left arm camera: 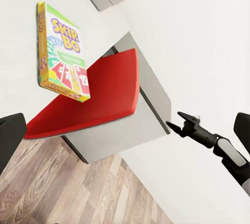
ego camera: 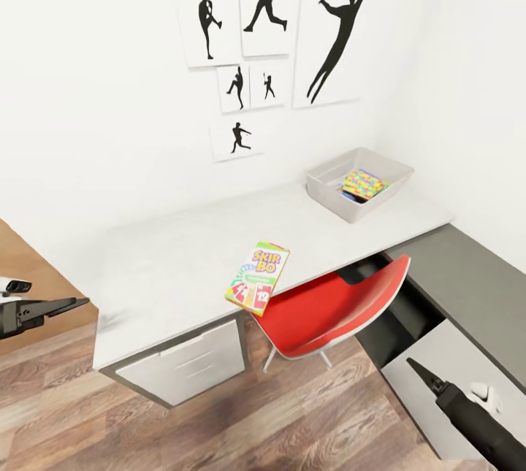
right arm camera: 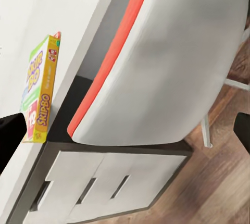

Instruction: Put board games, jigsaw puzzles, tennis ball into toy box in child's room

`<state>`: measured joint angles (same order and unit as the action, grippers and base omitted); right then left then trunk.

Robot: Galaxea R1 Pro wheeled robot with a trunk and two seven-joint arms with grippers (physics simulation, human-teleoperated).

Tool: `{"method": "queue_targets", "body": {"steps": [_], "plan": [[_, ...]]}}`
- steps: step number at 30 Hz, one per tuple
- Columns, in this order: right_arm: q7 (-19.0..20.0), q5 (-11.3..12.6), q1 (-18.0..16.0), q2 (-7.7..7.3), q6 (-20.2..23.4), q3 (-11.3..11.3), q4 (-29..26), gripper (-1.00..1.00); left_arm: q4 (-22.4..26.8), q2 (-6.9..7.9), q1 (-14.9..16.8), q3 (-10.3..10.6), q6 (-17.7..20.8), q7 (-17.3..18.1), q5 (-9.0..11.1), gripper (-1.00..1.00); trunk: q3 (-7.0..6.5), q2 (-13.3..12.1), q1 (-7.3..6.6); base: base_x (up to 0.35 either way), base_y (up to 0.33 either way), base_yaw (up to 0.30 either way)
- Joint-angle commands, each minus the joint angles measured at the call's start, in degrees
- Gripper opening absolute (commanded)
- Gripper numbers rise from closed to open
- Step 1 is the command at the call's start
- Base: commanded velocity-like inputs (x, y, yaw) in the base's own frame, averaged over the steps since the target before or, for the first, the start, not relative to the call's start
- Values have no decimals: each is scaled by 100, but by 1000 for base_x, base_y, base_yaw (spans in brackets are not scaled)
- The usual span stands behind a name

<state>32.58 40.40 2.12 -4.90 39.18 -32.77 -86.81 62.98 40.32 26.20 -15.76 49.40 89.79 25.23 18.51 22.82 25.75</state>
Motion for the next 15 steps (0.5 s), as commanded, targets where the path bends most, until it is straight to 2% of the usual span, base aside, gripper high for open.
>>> {"method": "queue_targets", "body": {"steps": [1,15], "plan": [[7,28,-1,-3,23,-8,-6,100,-4,2,2,2,61,21,-1,100,4,10,4,0,0,0],[52,32,-1,-15,-49,-9,-6,100,-371,-2,-82,11,16,21,-48,100,-12,10,4,0,0,0]]}}
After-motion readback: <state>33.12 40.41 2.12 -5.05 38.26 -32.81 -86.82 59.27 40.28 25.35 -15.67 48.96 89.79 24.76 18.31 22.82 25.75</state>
